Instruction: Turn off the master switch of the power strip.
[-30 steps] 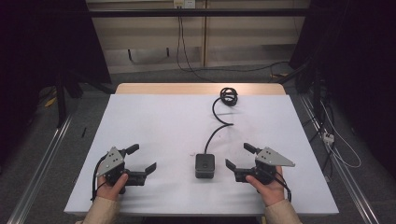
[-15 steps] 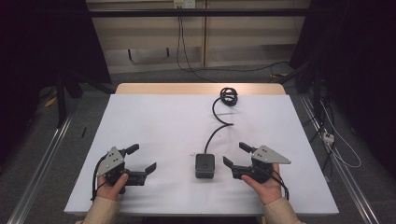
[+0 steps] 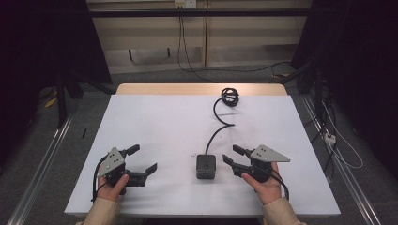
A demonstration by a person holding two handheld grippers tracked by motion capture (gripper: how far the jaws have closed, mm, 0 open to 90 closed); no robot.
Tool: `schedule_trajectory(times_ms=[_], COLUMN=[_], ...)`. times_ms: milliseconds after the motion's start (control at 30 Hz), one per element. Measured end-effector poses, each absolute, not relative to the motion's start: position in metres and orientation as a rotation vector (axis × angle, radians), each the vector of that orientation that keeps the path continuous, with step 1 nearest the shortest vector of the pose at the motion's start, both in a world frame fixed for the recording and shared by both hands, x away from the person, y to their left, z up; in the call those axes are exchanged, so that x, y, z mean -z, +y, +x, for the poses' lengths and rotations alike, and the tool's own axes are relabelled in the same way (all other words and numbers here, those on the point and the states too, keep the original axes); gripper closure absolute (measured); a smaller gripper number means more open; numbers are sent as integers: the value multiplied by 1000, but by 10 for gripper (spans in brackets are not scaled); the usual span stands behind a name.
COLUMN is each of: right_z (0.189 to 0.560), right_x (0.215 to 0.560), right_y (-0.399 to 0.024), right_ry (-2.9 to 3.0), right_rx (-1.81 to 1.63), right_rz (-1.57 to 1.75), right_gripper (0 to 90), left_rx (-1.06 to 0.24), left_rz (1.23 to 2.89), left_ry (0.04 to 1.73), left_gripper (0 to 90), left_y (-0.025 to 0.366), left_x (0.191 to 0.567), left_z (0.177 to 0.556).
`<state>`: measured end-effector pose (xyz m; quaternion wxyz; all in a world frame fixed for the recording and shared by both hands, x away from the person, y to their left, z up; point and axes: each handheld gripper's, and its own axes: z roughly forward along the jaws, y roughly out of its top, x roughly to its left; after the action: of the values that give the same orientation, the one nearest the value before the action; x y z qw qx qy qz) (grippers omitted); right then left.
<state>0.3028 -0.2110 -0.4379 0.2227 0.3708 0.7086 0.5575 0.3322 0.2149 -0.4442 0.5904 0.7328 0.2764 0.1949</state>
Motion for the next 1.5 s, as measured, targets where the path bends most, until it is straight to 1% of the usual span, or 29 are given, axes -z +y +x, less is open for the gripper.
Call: schedule_trajectory(times_ms=[133,400,467,533,800,1000,1033,1167,1500], right_z=[303,303,303,303,302,302,302,302,305], right_x=[436,436,436,436,436,437,438,438,436], right_y=[-211,-209,-209,-209,-207,-206,-206,-206,-201], right_ry=[1971,1978,1989,2000,2028,2048,2056,2060,2080], right_rx=[-1564,-1581,-1606,-1604,-1597,-1612,-1603,-1599,-1599], right_rz=[1012,995,996,991,969,981,981,987,983], right_gripper=[512,551,581,581,678,691,707,727,737], left_rx=[-453,-454,-452,-453,-453,-454,-453,-453,-454], left_rz=[1706,1710,1708,1711,1709,1709,1706,1710,1706], left_ry=[644,646,643,643,643,643,644,644,645], left_gripper=[35,35,35,35,35,34,35,35,35], left_y=[215,215,215,215,215,215,215,215,215], left_x=[444,444,444,444,444,444,444,444,444], left_z=[332,332,332,332,333,332,332,332,332])
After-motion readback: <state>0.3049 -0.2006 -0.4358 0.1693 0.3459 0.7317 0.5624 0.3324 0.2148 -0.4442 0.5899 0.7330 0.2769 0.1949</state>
